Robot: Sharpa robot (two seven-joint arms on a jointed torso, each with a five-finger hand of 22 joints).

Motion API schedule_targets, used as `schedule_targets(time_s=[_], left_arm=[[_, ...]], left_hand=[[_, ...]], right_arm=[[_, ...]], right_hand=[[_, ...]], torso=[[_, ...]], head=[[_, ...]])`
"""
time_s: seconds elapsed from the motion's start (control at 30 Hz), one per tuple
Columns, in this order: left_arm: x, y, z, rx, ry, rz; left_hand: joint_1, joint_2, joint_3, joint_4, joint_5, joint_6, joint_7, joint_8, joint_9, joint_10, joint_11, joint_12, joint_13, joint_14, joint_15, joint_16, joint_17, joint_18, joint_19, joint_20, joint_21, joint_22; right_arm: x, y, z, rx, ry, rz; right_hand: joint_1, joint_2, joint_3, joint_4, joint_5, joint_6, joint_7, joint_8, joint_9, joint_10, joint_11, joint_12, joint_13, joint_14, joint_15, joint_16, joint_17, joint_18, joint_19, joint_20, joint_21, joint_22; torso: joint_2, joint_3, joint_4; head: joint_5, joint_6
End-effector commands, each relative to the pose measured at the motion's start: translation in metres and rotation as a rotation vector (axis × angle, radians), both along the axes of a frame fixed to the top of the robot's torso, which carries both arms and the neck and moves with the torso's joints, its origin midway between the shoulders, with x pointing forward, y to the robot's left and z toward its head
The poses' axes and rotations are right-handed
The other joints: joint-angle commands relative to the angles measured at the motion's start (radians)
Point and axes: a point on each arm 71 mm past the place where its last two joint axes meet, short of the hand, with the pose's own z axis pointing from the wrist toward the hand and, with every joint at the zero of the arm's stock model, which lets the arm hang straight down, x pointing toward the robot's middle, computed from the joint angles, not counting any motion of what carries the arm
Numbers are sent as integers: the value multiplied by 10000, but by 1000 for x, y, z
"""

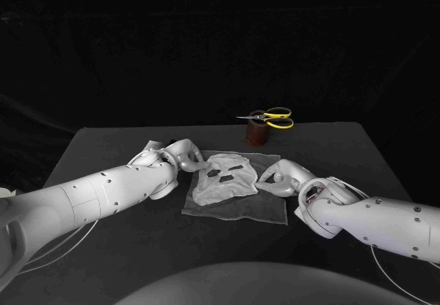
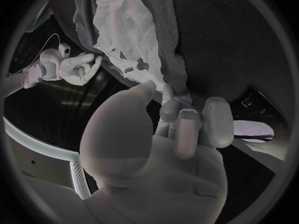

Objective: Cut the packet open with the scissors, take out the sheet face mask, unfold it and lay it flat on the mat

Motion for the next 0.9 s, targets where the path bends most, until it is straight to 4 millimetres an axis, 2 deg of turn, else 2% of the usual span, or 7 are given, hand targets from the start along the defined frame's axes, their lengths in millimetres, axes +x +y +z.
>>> schedule_targets(time_s=[0.03,0.3,0.53,0.9], left_arm=[[1,1,-4,263,631,278],[3,-7,-5,346,845,235],[4,-11,-5,458,966,161],[5,-15,-6,653,1068,112]], left_hand=[[-110,-11,-97,70,-42,-42,-64,56,49,69,7,36,44,854,-69,40,1840,-127,90,-6,48,48],[-51,-37,-222,117,-42,-79,-74,114,112,96,-2,51,93,861,-78,45,1863,-135,109,-18,68,76],[96,-42,-371,138,-42,-81,-104,220,210,166,-26,91,212,874,-97,54,1902,-150,150,-32,112,138],[265,-41,-507,137,-40,-91,-132,296,292,348,-54,201,512,897,-121,76,1982,-170,207,-52,171,223]], right_arm=[[0,3,1,52,-129,30],[2,4,-5,-570,196,138],[2,5,-10,-946,463,244],[0,10,-12,-920,554,406]], right_hand=[[-21,-63,-60,27,10,37,32,18,-15,581,-54,38,1446,1046,-249,25,1860,-86,69,23,2,1265],[-99,-228,-415,259,15,55,41,43,-39,534,-37,-43,1405,1026,-230,-15,1821,-62,4,35,-132,1248],[-141,-271,-649,457,11,78,25,80,-44,504,-47,-92,1380,1010,-235,-46,1792,-43,-42,36,-224,1234],[-155,-282,-951,741,25,97,1,136,-44,501,-63,-64,1404,1004,-244,-45,1798,-41,-54,33,-235,1252]], torso=[[9,4,-5],[6,-3,-2],[1,4,9],[-4,-5,-11]], head=[[-23,0],[-11,0],[11,0],[31,0]])
